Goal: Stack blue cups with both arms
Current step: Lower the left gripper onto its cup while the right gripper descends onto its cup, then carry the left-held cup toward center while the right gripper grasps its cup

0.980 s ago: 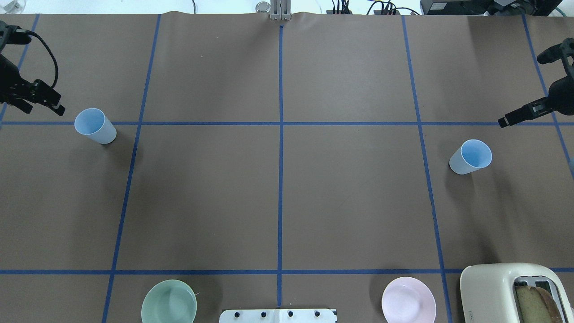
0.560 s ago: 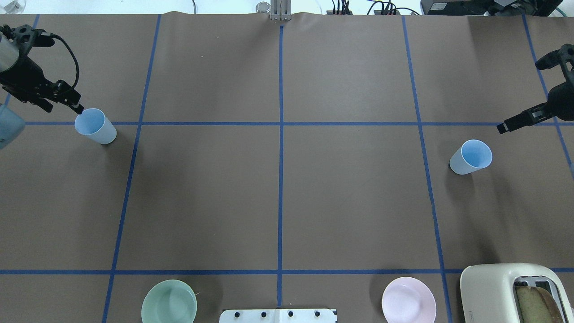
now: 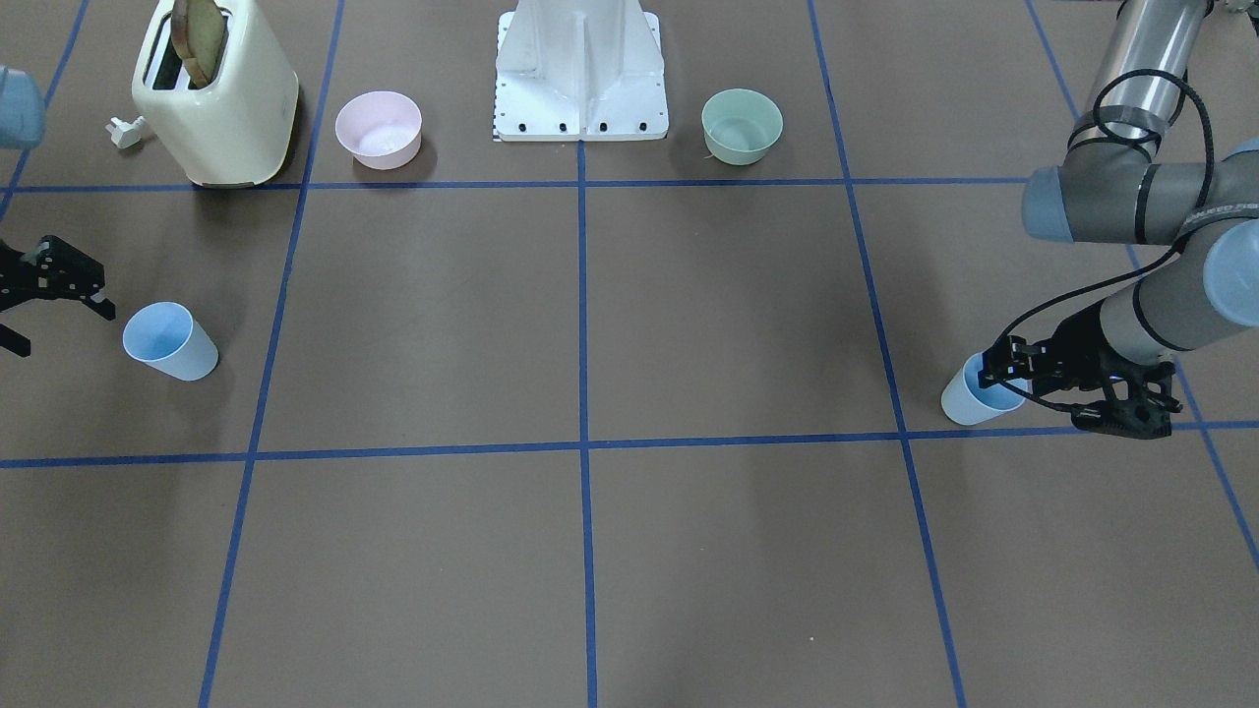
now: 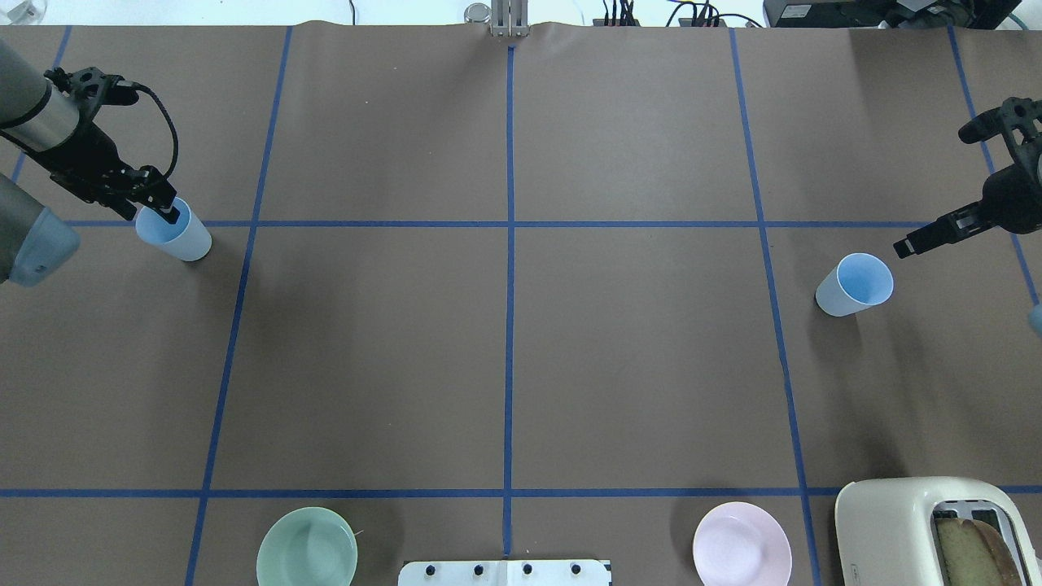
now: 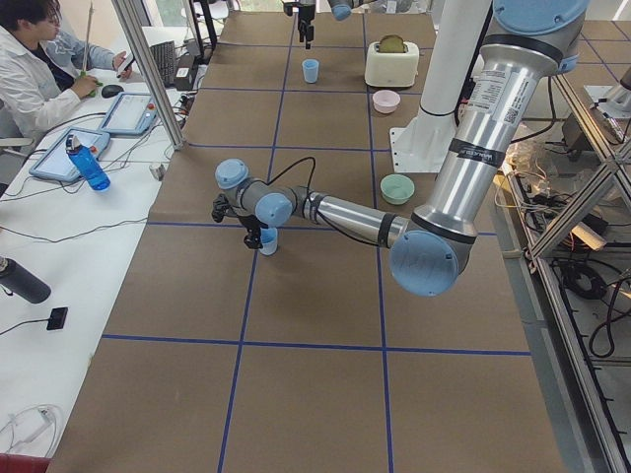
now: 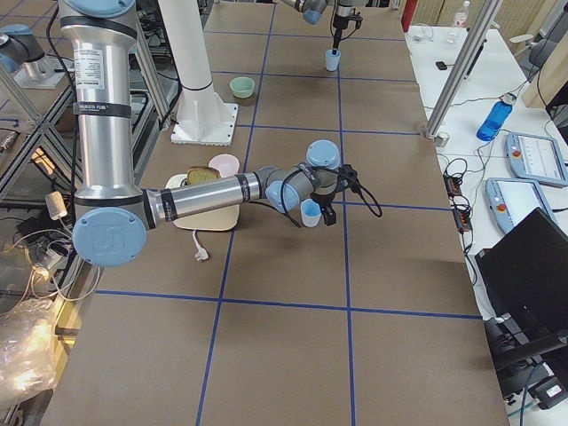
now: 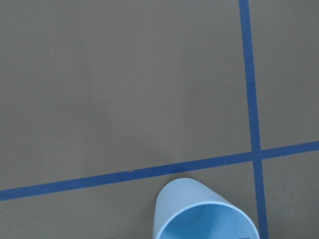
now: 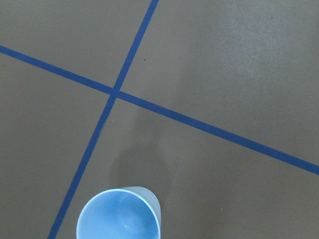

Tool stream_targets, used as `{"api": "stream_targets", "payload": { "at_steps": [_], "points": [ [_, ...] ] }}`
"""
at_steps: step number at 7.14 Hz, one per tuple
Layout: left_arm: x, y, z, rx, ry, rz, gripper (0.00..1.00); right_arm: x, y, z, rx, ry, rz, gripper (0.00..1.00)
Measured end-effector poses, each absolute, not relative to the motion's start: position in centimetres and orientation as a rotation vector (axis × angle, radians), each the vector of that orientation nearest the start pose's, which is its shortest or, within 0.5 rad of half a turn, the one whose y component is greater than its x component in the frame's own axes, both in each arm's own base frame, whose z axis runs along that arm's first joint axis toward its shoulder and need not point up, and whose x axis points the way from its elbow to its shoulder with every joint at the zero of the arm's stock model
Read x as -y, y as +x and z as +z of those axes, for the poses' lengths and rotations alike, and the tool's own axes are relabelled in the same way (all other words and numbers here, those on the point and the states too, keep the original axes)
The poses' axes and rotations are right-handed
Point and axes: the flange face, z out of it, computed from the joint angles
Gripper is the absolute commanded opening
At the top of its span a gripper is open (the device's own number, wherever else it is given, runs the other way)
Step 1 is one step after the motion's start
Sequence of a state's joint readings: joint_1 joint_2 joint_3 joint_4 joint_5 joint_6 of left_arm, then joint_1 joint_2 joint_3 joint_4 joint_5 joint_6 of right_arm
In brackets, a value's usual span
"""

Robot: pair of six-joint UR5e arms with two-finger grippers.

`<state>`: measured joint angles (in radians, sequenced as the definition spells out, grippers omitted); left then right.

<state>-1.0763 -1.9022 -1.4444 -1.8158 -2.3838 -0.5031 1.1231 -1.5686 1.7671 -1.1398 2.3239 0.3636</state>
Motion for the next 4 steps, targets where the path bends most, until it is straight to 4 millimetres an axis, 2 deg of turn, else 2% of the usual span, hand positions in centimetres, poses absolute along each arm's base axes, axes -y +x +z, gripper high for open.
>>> {"api": "stream_targets", "payload": {
  "at_steps": [2, 4],
  "points": [
    [59.1, 25.2, 50.8, -0.901, -0.016, 0.178, 0.41, 48.5, -16.6, 51.0, 0.908, 0.259, -0.324, 1.00],
    [59.2, 25.3, 51.6, -0.900, -0.019, 0.178, 0.07, 48.4, -16.9, 51.1, 0.909, 0.256, -0.329, 1.00]
  ]
}}
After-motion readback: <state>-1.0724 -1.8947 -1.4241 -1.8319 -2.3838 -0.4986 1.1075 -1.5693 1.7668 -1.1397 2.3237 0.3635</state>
